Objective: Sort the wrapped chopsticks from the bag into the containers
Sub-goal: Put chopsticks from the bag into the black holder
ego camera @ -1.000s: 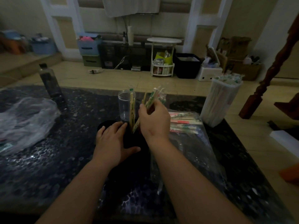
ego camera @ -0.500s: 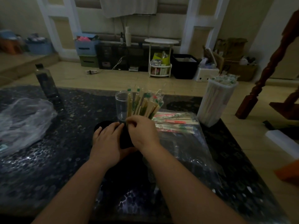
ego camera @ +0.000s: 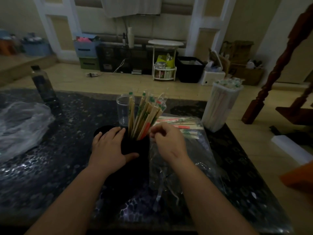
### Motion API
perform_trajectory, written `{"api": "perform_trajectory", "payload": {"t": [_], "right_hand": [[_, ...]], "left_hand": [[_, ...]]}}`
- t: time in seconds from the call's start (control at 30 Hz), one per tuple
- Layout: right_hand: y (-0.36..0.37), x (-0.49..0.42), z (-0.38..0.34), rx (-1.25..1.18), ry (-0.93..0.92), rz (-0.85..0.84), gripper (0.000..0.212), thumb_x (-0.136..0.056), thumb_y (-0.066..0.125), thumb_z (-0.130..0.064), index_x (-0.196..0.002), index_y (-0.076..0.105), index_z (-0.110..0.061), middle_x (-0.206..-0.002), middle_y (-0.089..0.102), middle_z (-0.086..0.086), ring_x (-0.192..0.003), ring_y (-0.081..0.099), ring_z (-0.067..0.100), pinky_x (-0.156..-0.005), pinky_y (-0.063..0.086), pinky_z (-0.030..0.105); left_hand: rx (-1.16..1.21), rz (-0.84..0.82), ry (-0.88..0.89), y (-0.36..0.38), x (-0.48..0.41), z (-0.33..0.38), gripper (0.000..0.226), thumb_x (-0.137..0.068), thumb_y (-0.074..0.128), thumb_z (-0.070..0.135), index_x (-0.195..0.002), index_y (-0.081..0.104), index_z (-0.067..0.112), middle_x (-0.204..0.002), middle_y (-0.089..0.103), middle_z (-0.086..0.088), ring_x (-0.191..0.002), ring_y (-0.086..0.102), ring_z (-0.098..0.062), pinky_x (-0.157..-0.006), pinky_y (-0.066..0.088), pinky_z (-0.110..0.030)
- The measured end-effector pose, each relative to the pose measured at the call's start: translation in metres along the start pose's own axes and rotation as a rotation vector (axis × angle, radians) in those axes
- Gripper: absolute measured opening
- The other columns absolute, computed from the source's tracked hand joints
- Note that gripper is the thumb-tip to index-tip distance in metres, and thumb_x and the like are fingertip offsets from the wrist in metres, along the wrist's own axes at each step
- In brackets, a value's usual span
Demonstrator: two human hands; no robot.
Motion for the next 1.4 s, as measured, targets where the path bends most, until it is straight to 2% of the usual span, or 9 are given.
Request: {"api": "perform_trajectory", "payload": {"t": [0.17,0.33,0.63,0.73,0.8,1.07,1.17,1.27,1.4], "right_hand": [[-0.036,-0.002,0.010,0.067,0.052,0.030,0.016,-0.076,0.053,-0.017,-0.070,0.062,-0.029,-0.081,0.070,0.001,-0.081,0.069,0.025,-0.078,0.057,0.053],[-0.055,0.000,0.017,0.352,0.238,-0.284,0.023,-0.091,0.051,-0.011,-0.074,0.066,-0.012,-0.069,0.070,0.005,-0.053,0.064,0.013,-0.051,0.050,0.026],[-0.036,0.009,0.052,0.913,0.280,-0.676,0.034,-0.093,0.047,-0.009,-0.121,0.066,-0.004,-0.136,0.057,0.015,-0.119,0.058,0.030,-0.101,0.048,0.037],[-0.031,0.011,0.069,0.909,0.232,-0.601,0.057,-0.096,0.048,-0.014,-0.151,0.033,-0.011,-0.165,0.005,0.011,-0.148,0.021,0.031,-0.118,0.026,0.040],[-0.029,0.011,0.082,0.831,0.217,-0.493,0.071,-0.095,0.050,-0.013,-0.157,0.017,-0.019,-0.166,-0.007,0.005,-0.151,0.010,0.028,-0.121,0.020,0.042],[-0.018,-0.019,0.116,0.705,0.150,-0.148,0.035,-0.092,0.049,-0.033,-0.127,0.052,-0.031,-0.136,0.053,0.001,-0.120,0.054,0.028,-0.100,0.043,0.034],[-0.005,-0.048,0.132,0.825,0.126,-0.203,0.051,-0.090,0.057,-0.034,-0.138,0.042,-0.028,-0.145,0.045,0.004,-0.130,0.048,0.029,-0.105,0.043,0.042],[-0.001,-0.065,0.143,1.004,0.119,-0.291,0.074,-0.093,0.061,-0.030,-0.154,0.020,-0.020,-0.161,0.023,0.009,-0.145,0.025,0.030,-0.117,0.024,0.045],[0.001,-0.082,0.154,1.075,0.104,-0.308,0.077,-0.096,0.058,-0.036,-0.155,0.014,-0.015,-0.161,0.022,0.010,-0.147,0.021,0.030,-0.119,0.016,0.043]], "left_hand": [[0.000,0.011,-0.016,-0.001,0.001,0.002,0.101,-0.072,0.056,0.080,-0.153,0.026,0.027,-0.158,0.025,0.006,-0.146,0.019,-0.013,-0.118,0.004,-0.039],[0.002,0.005,-0.023,-0.002,0.001,0.003,0.102,-0.072,0.055,0.081,-0.153,0.026,0.027,-0.158,0.025,0.005,-0.146,0.020,-0.014,-0.118,0.004,-0.040],[-0.012,-0.015,-0.024,-0.001,0.001,0.002,0.103,-0.072,0.051,0.084,-0.153,0.023,0.027,-0.158,0.023,0.006,-0.146,0.019,-0.013,-0.118,0.004,-0.040],[-0.016,-0.009,-0.025,-0.001,0.001,0.003,0.103,-0.072,0.052,0.083,-0.153,0.024,0.027,-0.158,0.024,0.006,-0.146,0.019,-0.014,-0.118,0.004,-0.041],[-0.019,0.001,-0.029,-0.001,0.001,0.004,0.102,-0.072,0.053,0.082,-0.153,0.025,0.027,-0.158,0.025,0.005,-0.146,0.019,-0.014,-0.118,0.004,-0.041],[-0.012,0.038,-0.033,0.001,0.000,0.003,0.101,-0.069,0.051,0.085,-0.149,0.034,0.027,-0.154,0.032,0.005,-0.144,0.024,-0.014,-0.118,0.005,-0.044],[-0.012,0.038,-0.030,0.002,0.000,0.003,0.102,-0.069,0.051,0.085,-0.150,0.032,0.027,-0.155,0.030,0.005,-0.145,0.022,-0.013,-0.118,0.005,-0.042],[-0.015,0.037,-0.019,0.003,0.000,0.002,0.104,-0.068,0.049,0.087,-0.151,0.028,0.028,-0.156,0.028,0.006,-0.145,0.020,-0.012,-0.118,0.005,-0.040],[-0.042,0.062,-0.004,0.006,-0.002,-0.003,0.110,-0.059,0.033,0.094,-0.147,0.038,0.027,-0.151,0.037,0.005,-0.141,0.030,-0.015,-0.117,0.012,-0.043]]}}
Point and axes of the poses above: each hand's wrist, its own x-axis away from the middle knuckle, its own y-axis out of the palm, z = x × y, the point moved 2 cm from there along -x, towards the middle knuckle
